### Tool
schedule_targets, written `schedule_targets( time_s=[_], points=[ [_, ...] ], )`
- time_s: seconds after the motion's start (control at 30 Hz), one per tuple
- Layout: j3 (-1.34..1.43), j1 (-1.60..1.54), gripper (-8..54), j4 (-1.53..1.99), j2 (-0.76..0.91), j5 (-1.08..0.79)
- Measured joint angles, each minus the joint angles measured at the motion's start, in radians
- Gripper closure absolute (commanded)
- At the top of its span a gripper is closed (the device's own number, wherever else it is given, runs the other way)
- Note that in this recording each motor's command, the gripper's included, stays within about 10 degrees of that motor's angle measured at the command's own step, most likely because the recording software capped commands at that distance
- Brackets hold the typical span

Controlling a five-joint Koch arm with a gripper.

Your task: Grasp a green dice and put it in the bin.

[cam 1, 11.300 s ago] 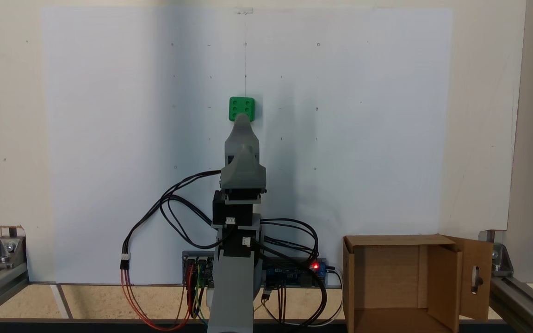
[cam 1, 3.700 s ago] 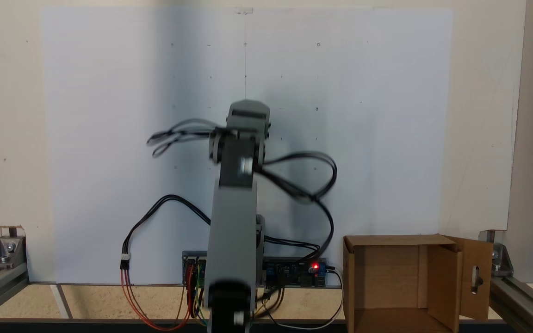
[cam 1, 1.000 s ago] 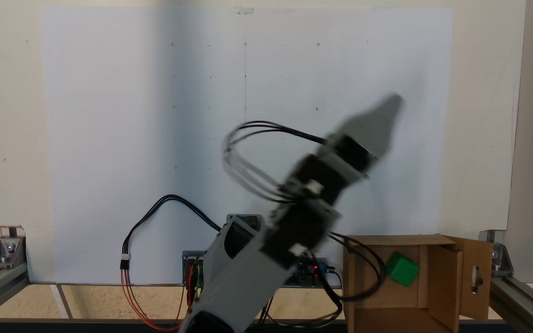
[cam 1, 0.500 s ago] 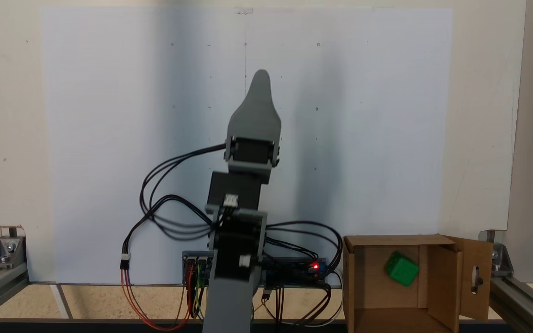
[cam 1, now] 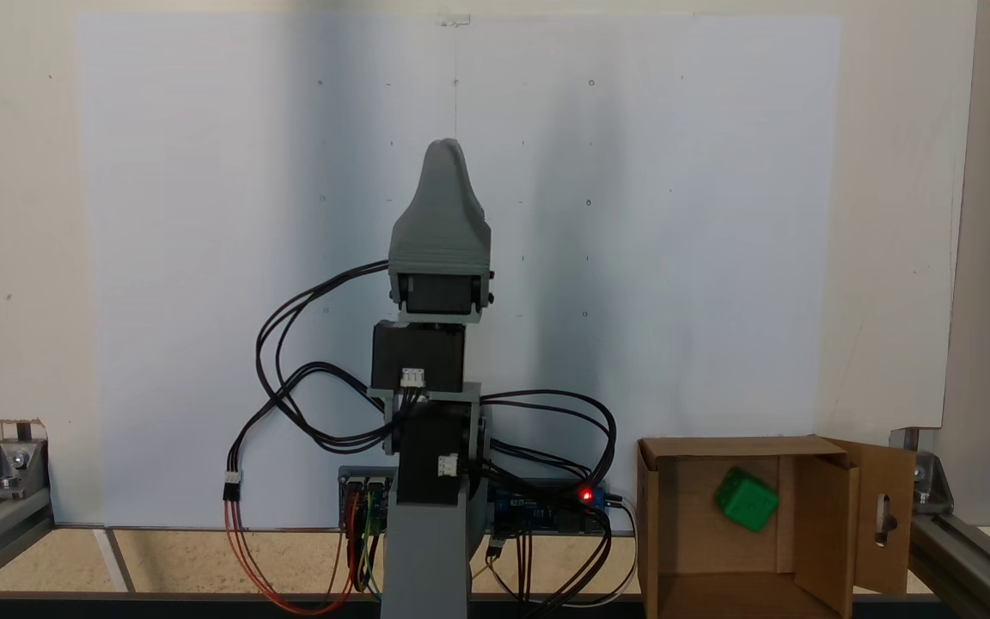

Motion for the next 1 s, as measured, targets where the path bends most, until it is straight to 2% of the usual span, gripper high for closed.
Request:
schedule_targets(
  time_s=[0.43,0.7,1.0],
  points=[
    [0.531,-0.052,2.4,-0.522,-0.002,0.0],
    [0.738,-0.025,2.4,-0.839,-0.002,0.0],
    [0.851,0.02,2.1,-1.152,0.0,0.0]
  ],
)
